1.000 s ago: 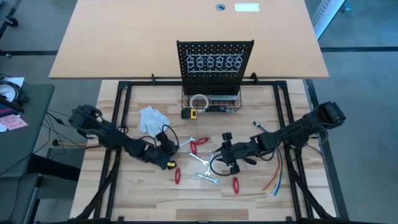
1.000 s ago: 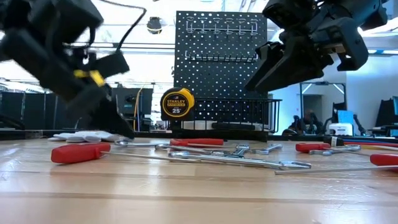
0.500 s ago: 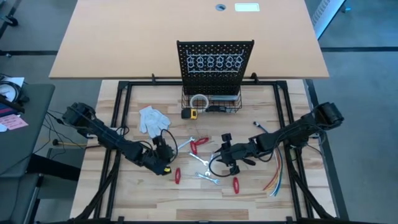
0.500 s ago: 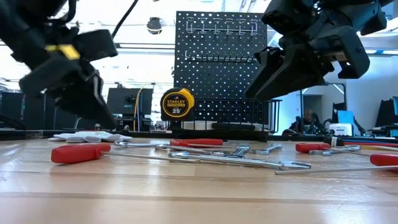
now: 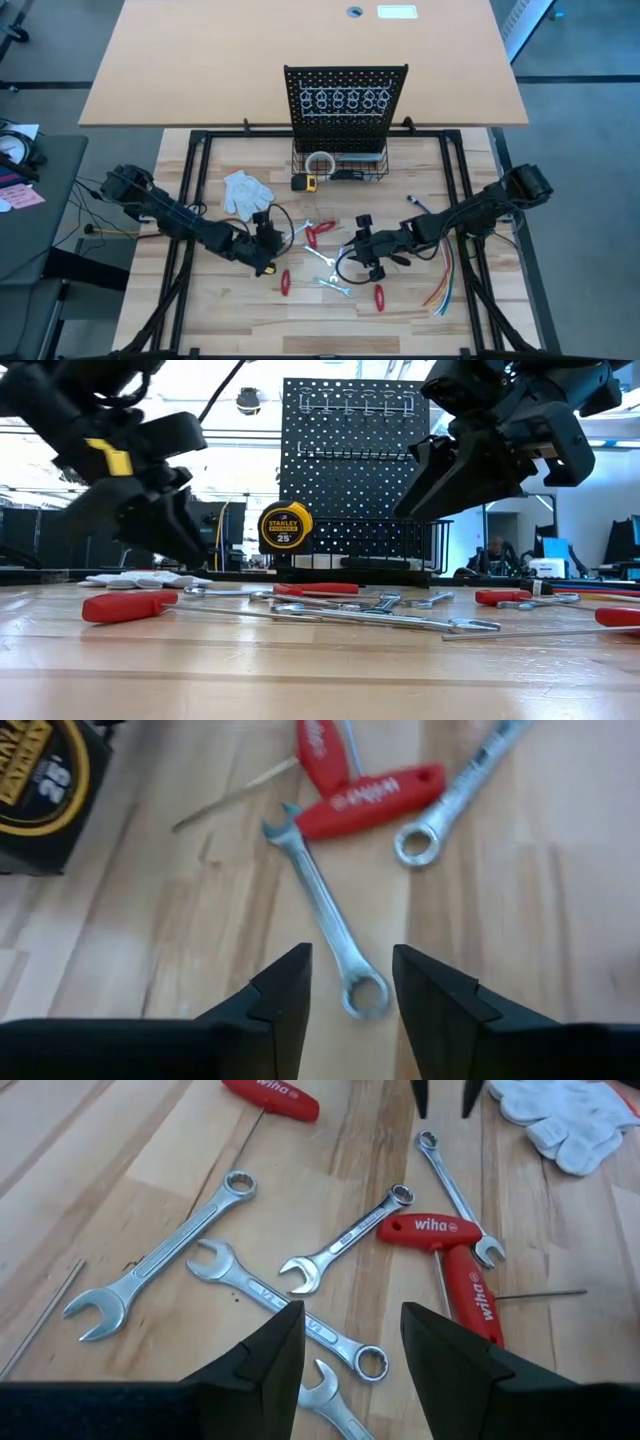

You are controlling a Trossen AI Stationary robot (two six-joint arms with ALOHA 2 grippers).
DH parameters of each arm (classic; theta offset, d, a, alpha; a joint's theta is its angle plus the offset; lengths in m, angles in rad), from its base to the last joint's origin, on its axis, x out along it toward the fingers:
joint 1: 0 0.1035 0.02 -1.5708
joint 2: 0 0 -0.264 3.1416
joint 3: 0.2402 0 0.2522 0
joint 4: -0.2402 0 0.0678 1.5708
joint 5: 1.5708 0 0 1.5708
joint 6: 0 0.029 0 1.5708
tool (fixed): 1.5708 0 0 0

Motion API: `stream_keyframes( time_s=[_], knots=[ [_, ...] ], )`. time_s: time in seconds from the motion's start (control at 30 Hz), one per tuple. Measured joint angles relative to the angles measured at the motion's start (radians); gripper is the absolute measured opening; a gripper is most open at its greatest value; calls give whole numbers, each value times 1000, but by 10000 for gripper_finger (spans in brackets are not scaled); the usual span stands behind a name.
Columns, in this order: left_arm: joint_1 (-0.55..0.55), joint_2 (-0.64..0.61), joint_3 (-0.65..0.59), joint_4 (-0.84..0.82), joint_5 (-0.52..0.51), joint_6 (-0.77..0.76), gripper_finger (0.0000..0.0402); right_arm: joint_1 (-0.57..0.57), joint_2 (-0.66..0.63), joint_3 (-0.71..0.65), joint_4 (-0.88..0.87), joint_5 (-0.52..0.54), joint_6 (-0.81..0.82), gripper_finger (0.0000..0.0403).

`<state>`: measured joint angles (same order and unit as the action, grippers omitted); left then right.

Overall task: Hang tools onto peg board
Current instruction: Hang the silver wrench on the peg board

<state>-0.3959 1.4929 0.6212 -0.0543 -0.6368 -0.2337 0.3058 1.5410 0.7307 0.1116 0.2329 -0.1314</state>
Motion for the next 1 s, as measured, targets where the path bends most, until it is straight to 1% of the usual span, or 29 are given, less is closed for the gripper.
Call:
stream_keyframes(
  time_s=[0.07, 0.13, 0.3, 0.47, 0.7, 0.9, 1.0],
  knots=[
    [16, 0, 0, 17, 10, -3, 149, 0, 0, 0, 1, 0, 0, 175],
    [32, 0, 0, 17, 42, -21, 155, 0, 0, 0, 0, 0, 0, 175],
    [57, 0, -18, 15, 110, -101, 159, 0, 0, 0, 0, 0, 1, 175],
    [58, 0, -55, -2, 112, -180, 150, 0, 0, 0, 0, 0, 3, 175],
    [57, -1, -105, 43, 112, -236, 134, 0, 0, 0, 0, 0, 3, 175],
    [57, -1, -107, 71, 106, -237, 147, 0, 0, 0, 0, 0, 2, 175],
    [54, -4, -95, 53, 108, -259, 149, 0, 0, 0, 0, 0, 2, 175]
  ],
)
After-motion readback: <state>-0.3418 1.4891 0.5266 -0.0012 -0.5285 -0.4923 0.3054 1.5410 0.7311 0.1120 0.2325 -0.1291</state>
